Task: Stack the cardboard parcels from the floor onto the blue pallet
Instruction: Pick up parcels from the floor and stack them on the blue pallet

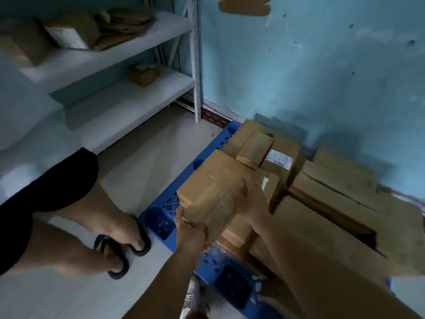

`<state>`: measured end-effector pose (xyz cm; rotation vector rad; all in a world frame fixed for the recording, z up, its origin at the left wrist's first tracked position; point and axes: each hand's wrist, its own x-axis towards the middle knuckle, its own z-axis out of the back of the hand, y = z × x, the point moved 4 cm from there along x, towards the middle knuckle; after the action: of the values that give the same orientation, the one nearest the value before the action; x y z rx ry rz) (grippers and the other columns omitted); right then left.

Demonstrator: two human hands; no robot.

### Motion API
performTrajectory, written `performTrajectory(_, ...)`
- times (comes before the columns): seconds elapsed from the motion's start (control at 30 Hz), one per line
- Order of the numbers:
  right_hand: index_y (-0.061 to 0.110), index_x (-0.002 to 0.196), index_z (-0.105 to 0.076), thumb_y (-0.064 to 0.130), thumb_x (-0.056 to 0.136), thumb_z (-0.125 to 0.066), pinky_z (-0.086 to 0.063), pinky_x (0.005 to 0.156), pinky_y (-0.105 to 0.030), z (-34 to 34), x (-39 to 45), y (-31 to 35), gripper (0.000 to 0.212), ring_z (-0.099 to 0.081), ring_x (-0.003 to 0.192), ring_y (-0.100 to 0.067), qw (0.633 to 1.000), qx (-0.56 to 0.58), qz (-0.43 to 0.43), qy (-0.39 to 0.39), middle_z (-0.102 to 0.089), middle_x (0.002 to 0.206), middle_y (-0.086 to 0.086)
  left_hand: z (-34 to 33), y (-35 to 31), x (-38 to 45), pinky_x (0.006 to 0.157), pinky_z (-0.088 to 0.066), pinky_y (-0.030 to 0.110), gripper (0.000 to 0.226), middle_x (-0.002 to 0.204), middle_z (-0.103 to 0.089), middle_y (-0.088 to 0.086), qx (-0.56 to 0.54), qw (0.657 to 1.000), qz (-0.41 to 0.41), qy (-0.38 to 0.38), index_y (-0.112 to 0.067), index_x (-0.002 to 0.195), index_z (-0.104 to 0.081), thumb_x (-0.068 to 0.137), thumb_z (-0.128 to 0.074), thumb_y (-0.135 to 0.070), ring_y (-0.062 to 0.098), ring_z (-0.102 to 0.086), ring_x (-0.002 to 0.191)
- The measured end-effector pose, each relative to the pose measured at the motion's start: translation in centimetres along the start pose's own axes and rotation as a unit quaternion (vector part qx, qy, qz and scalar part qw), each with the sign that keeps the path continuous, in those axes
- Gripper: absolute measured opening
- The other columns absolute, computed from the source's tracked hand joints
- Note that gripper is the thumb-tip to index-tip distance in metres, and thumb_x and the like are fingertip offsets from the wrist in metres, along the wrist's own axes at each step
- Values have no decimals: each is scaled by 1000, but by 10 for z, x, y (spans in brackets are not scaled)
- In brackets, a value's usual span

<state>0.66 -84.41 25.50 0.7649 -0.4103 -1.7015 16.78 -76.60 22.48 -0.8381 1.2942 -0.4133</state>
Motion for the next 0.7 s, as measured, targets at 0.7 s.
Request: performTrajectory(0.7,22,153,-7,35,98,-40,-2,117,-51,-43,196,-61,66,0,148,-23,969,-217,-113,42,-10,160,2,-114,-4,215,69,-58,44,68,136,-39,10,114,981,137,77,-40,144,-25,91,-58,-12,35,-52,110)
